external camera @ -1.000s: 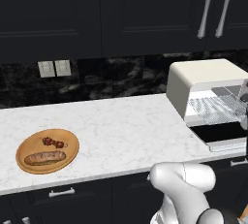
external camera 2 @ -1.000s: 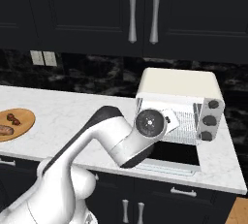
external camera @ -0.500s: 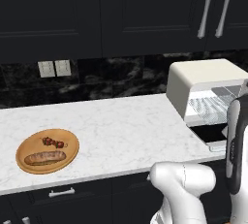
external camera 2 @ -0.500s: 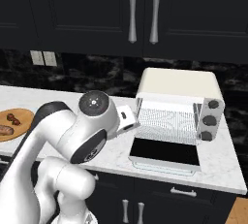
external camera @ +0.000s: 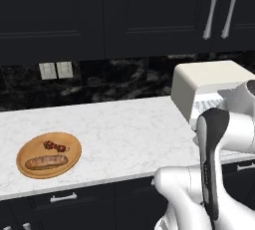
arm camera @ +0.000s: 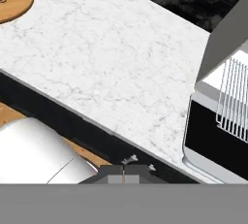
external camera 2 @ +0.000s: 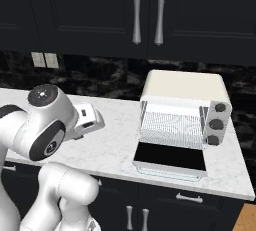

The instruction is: Pick up the kebab skewer and baguette bread, and place them inside the toaster oven. Close the toaster oven door and start by setting the timer.

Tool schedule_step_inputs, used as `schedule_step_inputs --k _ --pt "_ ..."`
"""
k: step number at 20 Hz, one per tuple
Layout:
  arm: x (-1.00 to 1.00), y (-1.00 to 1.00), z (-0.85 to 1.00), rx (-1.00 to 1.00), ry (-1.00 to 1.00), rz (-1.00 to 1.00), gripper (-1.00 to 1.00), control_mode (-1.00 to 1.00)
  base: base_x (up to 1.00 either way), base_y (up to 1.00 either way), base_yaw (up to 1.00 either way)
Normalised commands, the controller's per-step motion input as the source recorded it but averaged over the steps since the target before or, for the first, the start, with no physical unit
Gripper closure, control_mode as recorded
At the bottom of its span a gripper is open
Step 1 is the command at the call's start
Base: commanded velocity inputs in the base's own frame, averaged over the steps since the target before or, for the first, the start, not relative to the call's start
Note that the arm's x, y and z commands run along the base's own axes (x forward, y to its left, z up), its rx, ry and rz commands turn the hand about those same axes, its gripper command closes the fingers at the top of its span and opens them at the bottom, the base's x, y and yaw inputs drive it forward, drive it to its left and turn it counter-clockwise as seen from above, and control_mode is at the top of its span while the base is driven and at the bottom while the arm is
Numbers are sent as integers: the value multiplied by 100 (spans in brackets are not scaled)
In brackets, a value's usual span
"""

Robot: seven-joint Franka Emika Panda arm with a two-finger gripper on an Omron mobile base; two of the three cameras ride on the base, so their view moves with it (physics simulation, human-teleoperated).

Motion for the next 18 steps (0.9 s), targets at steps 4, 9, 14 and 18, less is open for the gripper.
schedule_step_inputs --k 4,9,14,18 --pt "23 100 -8 0 0 -5 100 -100 0 0 0" --pt "11 100 -21 -2 0 -3 100 -100 0 0 0" --pt "0 100 -48 0 -4 0 100 -100 0 0 0" --pt "2 100 -35 0 1 0 100 -100 0 0 0"
